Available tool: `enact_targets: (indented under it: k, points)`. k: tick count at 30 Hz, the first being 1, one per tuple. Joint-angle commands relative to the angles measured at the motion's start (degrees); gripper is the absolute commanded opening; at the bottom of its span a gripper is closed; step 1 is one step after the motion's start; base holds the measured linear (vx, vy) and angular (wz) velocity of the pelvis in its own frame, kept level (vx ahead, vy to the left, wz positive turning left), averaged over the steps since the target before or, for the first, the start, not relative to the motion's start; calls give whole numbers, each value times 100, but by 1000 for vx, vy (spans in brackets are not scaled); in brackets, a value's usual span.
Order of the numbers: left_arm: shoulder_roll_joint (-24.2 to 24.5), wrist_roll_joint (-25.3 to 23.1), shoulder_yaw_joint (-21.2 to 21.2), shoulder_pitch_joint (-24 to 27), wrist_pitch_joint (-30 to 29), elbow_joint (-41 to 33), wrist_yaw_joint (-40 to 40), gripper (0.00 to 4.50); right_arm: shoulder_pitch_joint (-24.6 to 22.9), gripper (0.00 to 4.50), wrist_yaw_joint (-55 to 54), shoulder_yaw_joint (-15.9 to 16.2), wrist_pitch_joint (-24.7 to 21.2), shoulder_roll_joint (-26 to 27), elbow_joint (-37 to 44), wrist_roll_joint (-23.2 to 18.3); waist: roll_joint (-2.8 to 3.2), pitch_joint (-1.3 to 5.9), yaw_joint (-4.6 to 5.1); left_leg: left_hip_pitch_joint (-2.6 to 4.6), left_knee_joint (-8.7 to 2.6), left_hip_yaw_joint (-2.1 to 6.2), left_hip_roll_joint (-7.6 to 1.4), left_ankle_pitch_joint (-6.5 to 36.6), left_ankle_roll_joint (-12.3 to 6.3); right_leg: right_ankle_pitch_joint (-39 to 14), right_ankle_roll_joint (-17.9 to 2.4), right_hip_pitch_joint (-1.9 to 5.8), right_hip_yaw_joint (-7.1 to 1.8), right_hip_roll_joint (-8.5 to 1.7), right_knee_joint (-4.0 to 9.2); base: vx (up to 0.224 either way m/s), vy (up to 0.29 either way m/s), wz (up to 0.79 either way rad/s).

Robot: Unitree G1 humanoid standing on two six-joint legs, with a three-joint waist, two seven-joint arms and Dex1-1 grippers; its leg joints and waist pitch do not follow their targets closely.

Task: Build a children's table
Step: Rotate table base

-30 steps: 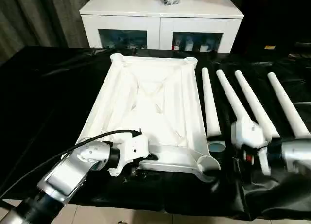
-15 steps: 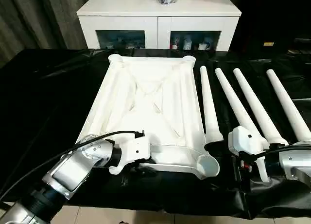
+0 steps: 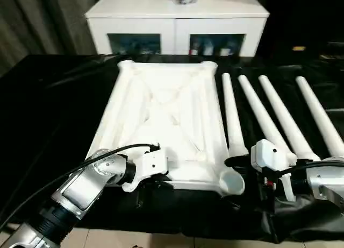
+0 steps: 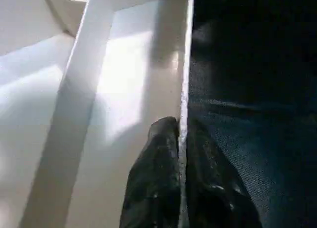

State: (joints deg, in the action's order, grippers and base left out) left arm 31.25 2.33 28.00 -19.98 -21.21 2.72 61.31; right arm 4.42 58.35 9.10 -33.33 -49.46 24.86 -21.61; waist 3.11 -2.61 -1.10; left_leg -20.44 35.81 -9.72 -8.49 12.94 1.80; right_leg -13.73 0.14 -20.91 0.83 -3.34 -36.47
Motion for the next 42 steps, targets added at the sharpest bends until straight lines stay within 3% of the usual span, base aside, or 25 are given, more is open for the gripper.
enact_targets:
  k: [1,2,3,4,7,11,14,15,19,22,26,29,30,37,38,41,42]
  points:
    - [56,85,-323,124,-197,106,-294,3,64,450,-29,13,-6,36,120,46,-107,216,-3,-23,-522,232,-438,1139,-254,-1031,-1443,201,-252,-510,533,0,0,0]
    - [94,129,-419,194,-262,61,-326,3,80,450,-30,19,-3,40,111,50,-155,218,13,-30,-518,227,-430,1134,-266,-1116,-1407,205,-251,-507,544,0,0,0]
    - [141,185,-515,281,-326,1,-337,3,94,450,-33,25,-4,42,107,47,-133,229,30,-21,-507,230,-431,1057,-280,-1145,-1389,201,-256,-517,542,0,0,0]
    - [243,205,-584,408,-368,-86,-333,3,99,450,-35,30,-2,48,110,43,-157,221,68,-65,-514,238,-420,976,-319,-1125,-1366,224,-249,-510,544,0,0,0]
    - [513,316,-782,776,-620,-449,-300,3,125,450,-35,61,35,67,68,65,-154,234,114,-78,-501,244,-411,793,-413,-874,-1390,224,-238,-504,516,0,0,0]
    - [799,338,-972,1233,-893,-951,-339,3,179,450,-74,127,105,142,-15,133,-137,228,142,-15,-509,219,-445,797,-508,-663,-1557,178,-231,-481,514,0,0,0]
    - [751,270,-1084,1327,-928,-1015,-501,3,202,450,-137,148,182,175,-55,199,-117,226,105,18,-511,201,-456,788,-500,-537,-1615,162,-233,-468,515,0,0,0]
    - [625,197,-1175,1320,-956,-1000,-777,3,240,450,-250,154,210,236,-119,270,-151,207,82,28,-527,192,-455,881,-477,-571,-1622,159,-237,-466,520,0,0,0]
    - [327,123,-1207,1141,-918,-899,-1197,3,370,450,-581,179,317,422,-323,514,-162,183,57,43,-544,188,-441,1111,-289,-1099,-1505,144,-248,-479,561,0,0,0]
    - [-22,14,-1182,937,-872,-780,-1588,3,524,450,-1112,146,279,773,-547,750,-171,203,59,40,-526,183,-422,1010,-249,-1031,-1470,146,-253,-468,558,0,0,0]
    - [-306,-216,-1069,699,-662,-453,-1925,3,619,450,-1830,7,-137,1287,-691,769,-181,243,29,30,-498,175,-406,640,-314,-615,-1420,165,-257,-462,527,0,0,0]
    - [-455,-301,-1044,576,-543,-250,-2091,3,642,450,-2185,-110,-437,1533,-748,762,-158,259,14,27,-492,171,-395,525,-337,-392,-1450,167,-248,-448,507,0,0,0]
    - [-484,-325,-1040,543,-533,-197,-2120,3,664,450,-2283,-150,-512,1605,-776,779,-115,262,-7,24,-494,181,-406,519,-318,-340,-1452,178,-243,-458,492,0,0,0]
    - [-516,-372,-1052,480,-99,-63,-2062,3,1225,450,-3338,-817,-1356,2316,-1239,770,-122,248,-9,49,-525,163,-393,738,-122,-708,-1362,143,-250,-442,521,0,0,0]
    - [-544,-313,-1086,483,-143,-96,-2036,46,1254,450,-3368,-848,-1403,2340,-1264,749,-144,252,-18,49,-523,159,-391,707,-102,-709,-1352,150,-250,-446,515,0,0,0]
    - [-651,46,-1209,531,-327,-383,-1772,57,1581,450,-3662,-1060,-1840,2459,-1657,753,-153,283,-33,31,-503,152,-375,419,-105,-419,-1421,170,-245,-451,472,0,0,0]
    - [-647,66,-1204,544,-338,-427,-1740,81,1639,450,-3698,-1057,-1918,2445,-1739,791,-125,294,-54,50,-491,141,-399,318,-105,-216,-1449,153,-248,-448,462,0,0,0]
